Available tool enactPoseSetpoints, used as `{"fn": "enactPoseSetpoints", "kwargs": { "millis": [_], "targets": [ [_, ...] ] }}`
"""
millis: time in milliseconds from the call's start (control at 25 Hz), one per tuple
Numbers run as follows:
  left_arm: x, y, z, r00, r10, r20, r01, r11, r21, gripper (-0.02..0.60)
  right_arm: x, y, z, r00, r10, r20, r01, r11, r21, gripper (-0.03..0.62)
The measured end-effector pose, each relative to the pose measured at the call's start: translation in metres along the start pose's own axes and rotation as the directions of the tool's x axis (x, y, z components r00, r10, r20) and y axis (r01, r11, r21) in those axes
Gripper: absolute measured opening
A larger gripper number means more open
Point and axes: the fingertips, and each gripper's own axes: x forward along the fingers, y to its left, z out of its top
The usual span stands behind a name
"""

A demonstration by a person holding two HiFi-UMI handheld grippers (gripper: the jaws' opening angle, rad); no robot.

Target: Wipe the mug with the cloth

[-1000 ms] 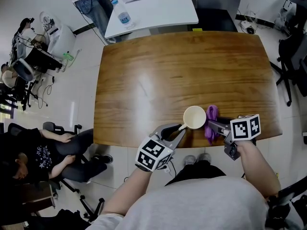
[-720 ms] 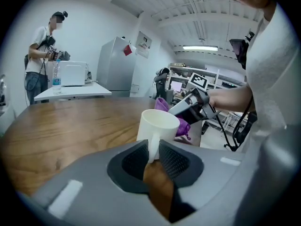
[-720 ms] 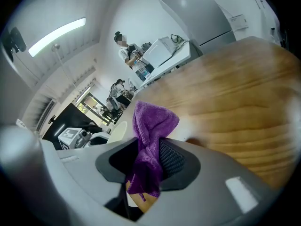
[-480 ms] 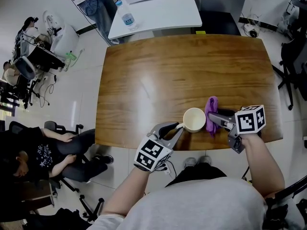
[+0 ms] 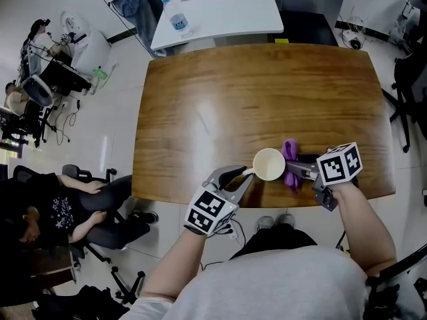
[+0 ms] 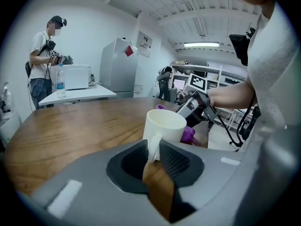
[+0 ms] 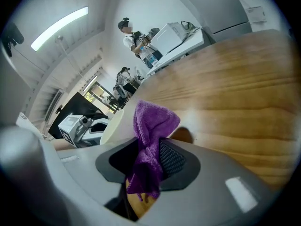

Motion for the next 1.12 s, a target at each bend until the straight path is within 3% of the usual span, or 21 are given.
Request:
{"fn": "enactPoseSetpoints", "kwargs": {
  "millis": [280, 680, 880, 1120],
  "targets": [
    [-0.001, 0.005, -0.001, 1.0, 0.009, 0.0, -0.009, 1.0, 0.026, 0.077, 0.005, -0.005, -0.002, 1.0, -0.005, -0.013, 0.004, 1.0, -0.03, 0.137],
    [-0.002, 0.006, -0.003, 1.0, 0.008, -0.005, -0.008, 1.0, 0.023, 0.077, -0.019, 0.019, 0.057, 0.988, 0.071, 0.139, -0.058, 0.994, -0.092, 0.137],
    [-0.001, 0.006, -0.003, 1.0, 0.009, -0.005, -0.009, 1.0, 0.027, 0.077, -0.014, 0.03, 0.067, 0.983, 0.112, 0.146, -0.095, 0.988, -0.12, 0.137],
    [-0.003, 0.011, -0.002, 1.0, 0.002, 0.011, -0.002, 1.0, 0.0, 0.081, 0.004, 0.024, 0.062, 0.986, 0.12, 0.114, -0.112, 0.991, -0.071, 0.137]
  ]
}}
